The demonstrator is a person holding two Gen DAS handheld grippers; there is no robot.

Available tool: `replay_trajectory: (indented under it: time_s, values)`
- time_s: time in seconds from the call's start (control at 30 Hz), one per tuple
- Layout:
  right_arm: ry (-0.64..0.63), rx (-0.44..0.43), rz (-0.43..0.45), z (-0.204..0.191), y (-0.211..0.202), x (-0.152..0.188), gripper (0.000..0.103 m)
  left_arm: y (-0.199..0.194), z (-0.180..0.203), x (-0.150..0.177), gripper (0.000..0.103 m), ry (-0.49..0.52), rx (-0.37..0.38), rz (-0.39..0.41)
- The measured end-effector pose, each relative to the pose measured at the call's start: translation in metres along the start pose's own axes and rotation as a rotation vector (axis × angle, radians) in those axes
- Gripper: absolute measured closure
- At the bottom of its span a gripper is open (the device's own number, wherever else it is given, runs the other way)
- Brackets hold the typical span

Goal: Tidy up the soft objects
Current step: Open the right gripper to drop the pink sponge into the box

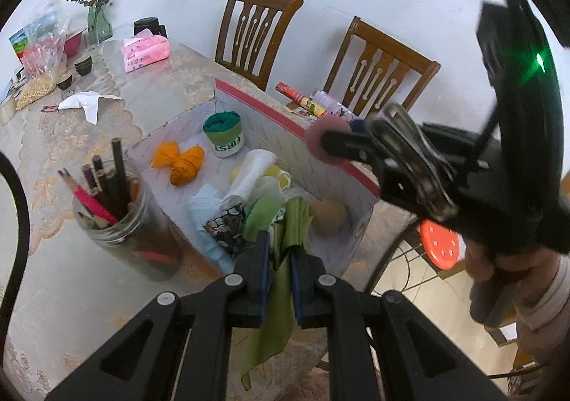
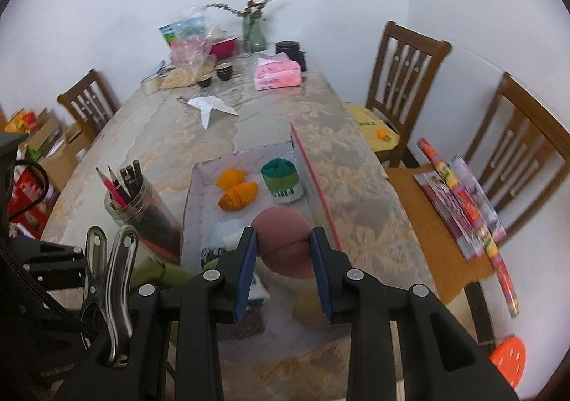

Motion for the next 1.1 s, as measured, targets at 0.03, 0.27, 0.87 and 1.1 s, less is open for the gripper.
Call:
replay_trajectory:
  time_s: [0.03, 0.27, 0.87, 1.1]
  values:
    - [-0.01, -0.011, -0.004, 0.001, 0.003, -0.003, 0.072, 0.002, 0.001, 0.001, 0.092, -0.002, -0.004, -0.001]
    - [-0.082, -0.066, -0.064, 0.007, 0.039, -0.019, 0.072, 0.02, 0.002, 0.002, 0.092, -0.033, -0.038, -0.02]
    - [-0.139, -0.113, -0.205, 0.015, 0.098, -0.024, 0.069, 0.046, 0.008, -0.004, 0.091, -0.037, -0.033, -0.051]
    - [-0.136, -0.083, -0.177, 0.019, 0.092, -0.028, 0.061, 0.042, 0.007, -0.007, 0.073, -0.028, -0.05, -0.042]
Point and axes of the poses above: each gripper's, at about its wrist camera, not at the fingertips, and y roughly the way its jaws point, z to its right, x to its underside, the point moved 7 cm from there along y, roughly the way its jaws point, and after that the axes turned 10 degrees about -x, right-handed, at the moved point
